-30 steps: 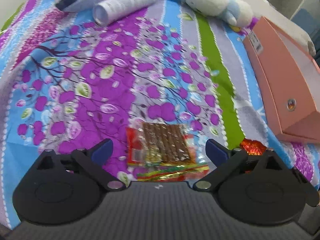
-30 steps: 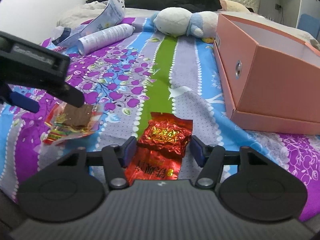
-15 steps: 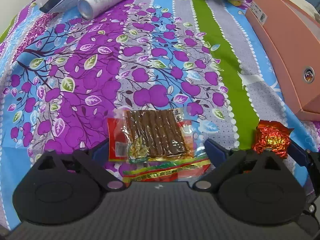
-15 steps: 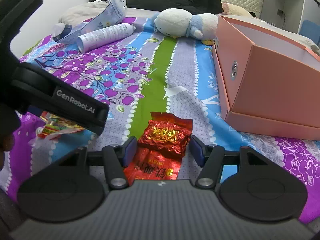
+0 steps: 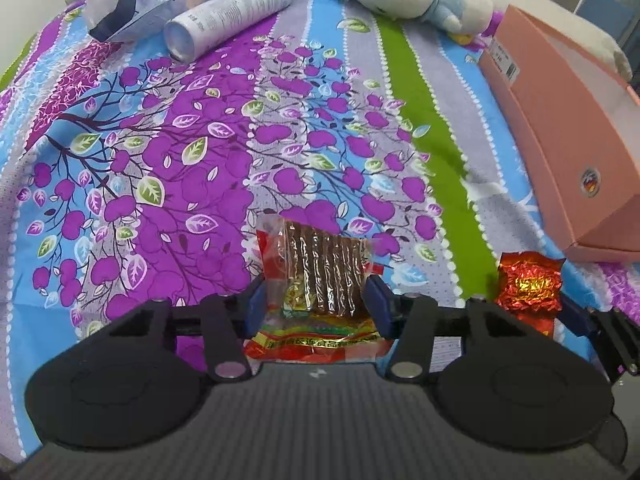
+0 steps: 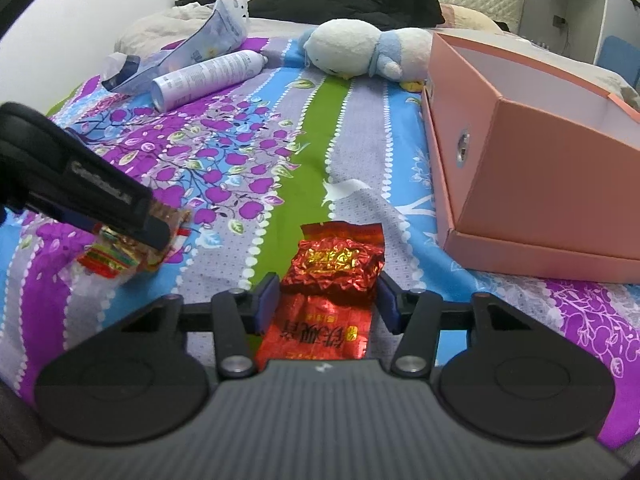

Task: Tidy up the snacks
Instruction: 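Carry both held packets over the pink box, then lower both packets into the pink box and open both tools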

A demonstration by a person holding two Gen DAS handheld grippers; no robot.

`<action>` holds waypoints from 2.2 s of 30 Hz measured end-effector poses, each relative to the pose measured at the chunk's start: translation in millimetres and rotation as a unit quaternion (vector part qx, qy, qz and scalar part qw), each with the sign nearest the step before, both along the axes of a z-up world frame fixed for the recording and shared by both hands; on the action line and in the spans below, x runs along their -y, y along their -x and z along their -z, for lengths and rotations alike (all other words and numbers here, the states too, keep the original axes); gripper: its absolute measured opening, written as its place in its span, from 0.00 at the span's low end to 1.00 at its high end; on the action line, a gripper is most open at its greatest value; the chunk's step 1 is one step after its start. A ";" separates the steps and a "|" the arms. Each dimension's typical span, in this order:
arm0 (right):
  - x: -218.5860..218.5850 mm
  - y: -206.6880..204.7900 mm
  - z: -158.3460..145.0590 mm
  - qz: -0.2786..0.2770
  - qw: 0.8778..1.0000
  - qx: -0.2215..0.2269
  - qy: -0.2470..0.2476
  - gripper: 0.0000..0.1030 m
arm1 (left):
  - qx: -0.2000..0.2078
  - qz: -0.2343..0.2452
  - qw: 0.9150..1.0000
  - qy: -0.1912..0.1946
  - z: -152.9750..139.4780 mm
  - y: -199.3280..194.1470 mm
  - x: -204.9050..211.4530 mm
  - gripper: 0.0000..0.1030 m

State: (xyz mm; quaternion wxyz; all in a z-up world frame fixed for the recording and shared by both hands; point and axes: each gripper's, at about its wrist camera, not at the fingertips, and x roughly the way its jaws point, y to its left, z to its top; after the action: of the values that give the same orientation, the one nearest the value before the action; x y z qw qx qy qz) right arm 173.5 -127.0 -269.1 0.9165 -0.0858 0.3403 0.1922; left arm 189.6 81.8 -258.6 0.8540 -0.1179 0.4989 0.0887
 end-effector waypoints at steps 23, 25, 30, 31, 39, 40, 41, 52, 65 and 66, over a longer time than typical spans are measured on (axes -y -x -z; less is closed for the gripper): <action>6.8 7.3 -91.8 -0.009 0.998 0.050 -0.048 0.53 | 0.098 0.023 0.992 0.070 -99.2 13.7 10.4 0.56; 12.1 8.6 -102.6 -0.002 0.997 0.060 -0.053 0.53 | 0.114 0.024 0.991 0.073 -111.7 13.5 14.3 0.56; 31.3 6.5 -126.9 0.021 0.994 0.078 -0.071 0.53 | 0.141 0.039 0.985 0.090 -136.6 6.8 29.5 0.55; 36.4 5.8 -131.5 0.027 0.994 0.082 -0.072 0.53 | 0.146 0.046 0.984 0.092 -141.4 4.3 34.4 0.55; 85.3 -5.1 -157.7 0.081 0.987 0.114 -0.074 0.53 | 0.173 0.105 0.973 0.108 -168.0 -25.0 82.3 0.55; 90.8 -8.0 -159.2 0.087 0.987 0.117 -0.072 0.53 | 0.177 0.112 0.972 0.110 -170.6 -29.9 88.9 0.55; 96.2 -11.6 -160.4 0.093 0.986 0.119 -0.070 0.53 | 0.180 0.118 0.970 0.110 -173.1 -35.2 96.0 0.55; 148.4 -56.9 -158.9 0.143 0.981 0.106 -0.073 0.53 | 0.172 0.164 0.964 0.115 -175.0 -99.0 158.0 0.46; 180.1 -147.1 -110.4 0.176 0.981 0.025 -0.072 0.54 | 0.106 0.177 0.974 0.094 -120.4 -189.6 190.1 0.44; 180.8 -152.3 -108.0 0.178 0.981 0.021 -0.072 0.54 | 0.103 0.177 0.975 0.090 -117.7 -192.9 189.6 0.44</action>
State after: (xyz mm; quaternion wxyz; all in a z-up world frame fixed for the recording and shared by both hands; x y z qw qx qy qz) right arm 325.9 -307.8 -161.1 0.9469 0.0384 0.3156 0.0486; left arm 382.5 -107.8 -140.8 0.8888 -0.1129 0.4272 -0.1217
